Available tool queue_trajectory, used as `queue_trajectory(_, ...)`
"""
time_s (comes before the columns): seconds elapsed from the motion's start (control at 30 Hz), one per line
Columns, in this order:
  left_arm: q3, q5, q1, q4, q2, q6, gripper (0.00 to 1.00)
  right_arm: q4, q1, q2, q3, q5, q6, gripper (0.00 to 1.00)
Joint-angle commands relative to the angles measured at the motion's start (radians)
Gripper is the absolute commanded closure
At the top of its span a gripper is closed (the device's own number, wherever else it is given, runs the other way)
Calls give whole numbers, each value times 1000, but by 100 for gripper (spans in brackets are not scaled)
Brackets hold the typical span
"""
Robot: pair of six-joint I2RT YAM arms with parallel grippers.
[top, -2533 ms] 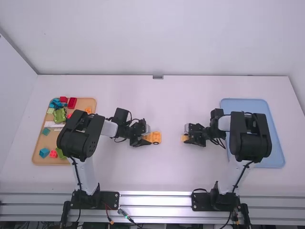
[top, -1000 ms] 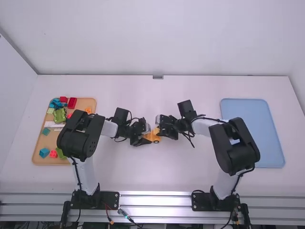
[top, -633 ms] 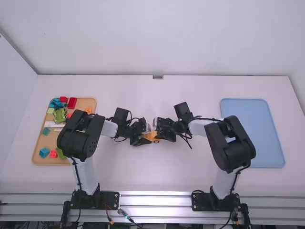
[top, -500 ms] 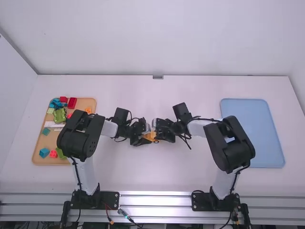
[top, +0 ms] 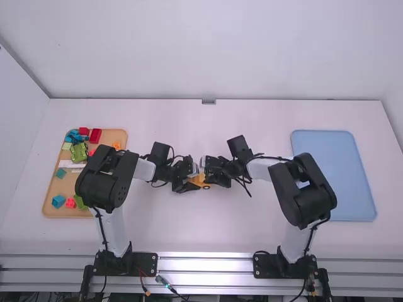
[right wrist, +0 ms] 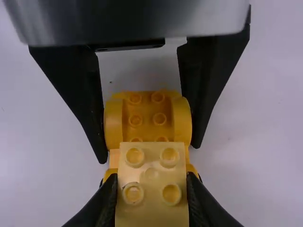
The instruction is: Assemble lego blocks to make yellow taxi
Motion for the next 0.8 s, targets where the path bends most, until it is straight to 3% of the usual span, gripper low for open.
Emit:
queue_trajectory(0.0,-22,-37,-1,-24,12,-29,60,-18,17,10,-5,49,6,100)
queue_trajectory(0.77,-22,-41,4,-21,12,-28,60,-56,-16,10,-5,77,21,100)
